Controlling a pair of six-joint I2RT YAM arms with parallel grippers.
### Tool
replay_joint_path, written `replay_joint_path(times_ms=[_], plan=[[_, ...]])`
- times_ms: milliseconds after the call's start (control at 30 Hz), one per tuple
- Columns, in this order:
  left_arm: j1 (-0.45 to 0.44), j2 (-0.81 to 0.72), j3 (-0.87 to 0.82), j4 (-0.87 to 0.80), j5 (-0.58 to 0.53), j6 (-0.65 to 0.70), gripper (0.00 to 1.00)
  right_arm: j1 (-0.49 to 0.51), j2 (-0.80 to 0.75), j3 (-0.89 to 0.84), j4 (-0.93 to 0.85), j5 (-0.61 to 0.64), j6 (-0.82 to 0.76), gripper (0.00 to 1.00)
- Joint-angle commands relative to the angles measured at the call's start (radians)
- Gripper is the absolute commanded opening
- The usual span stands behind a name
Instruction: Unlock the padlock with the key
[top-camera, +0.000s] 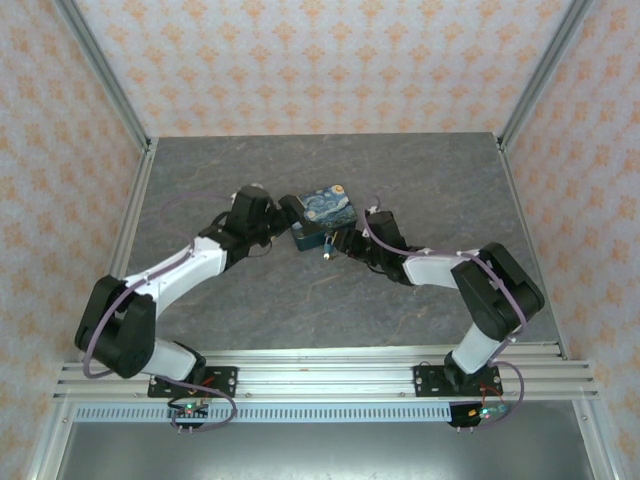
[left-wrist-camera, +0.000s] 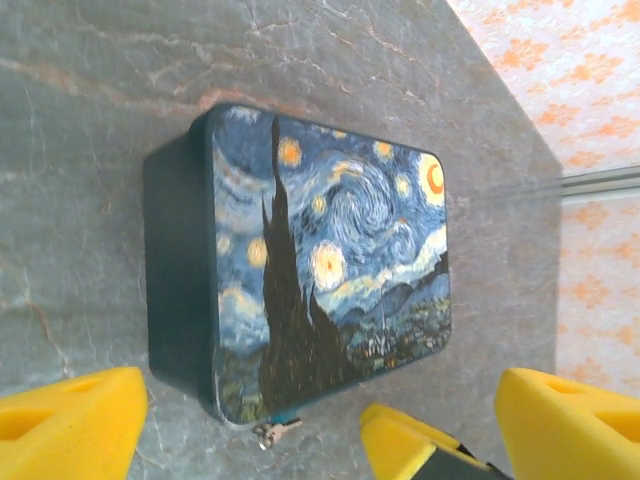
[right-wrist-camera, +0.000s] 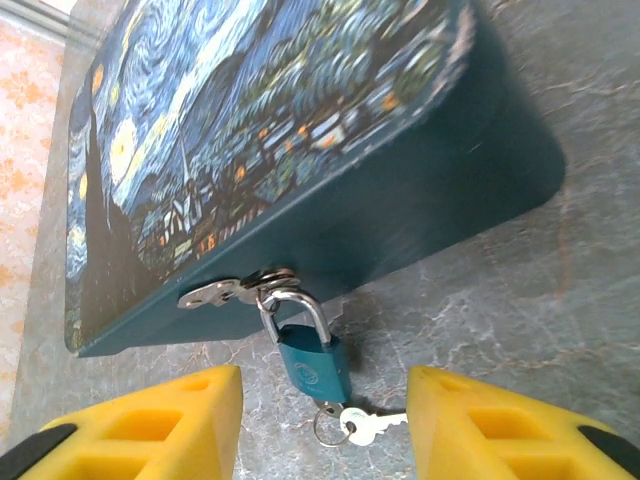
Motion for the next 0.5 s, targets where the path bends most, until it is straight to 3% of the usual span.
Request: replay_joint_path(times_ms=[0,467], plan=[[0.018,0.061,0.112,-0.204,-0.001,0.164,0.9,0.025,0.042,0.01,0.072,0.015,-0.02,0.46],[0.051,0.209,0.224,-0.246,0.011,0.209,0.91,0.055,0.144,0.035,0.132,0.015,-0.099,0.45]])
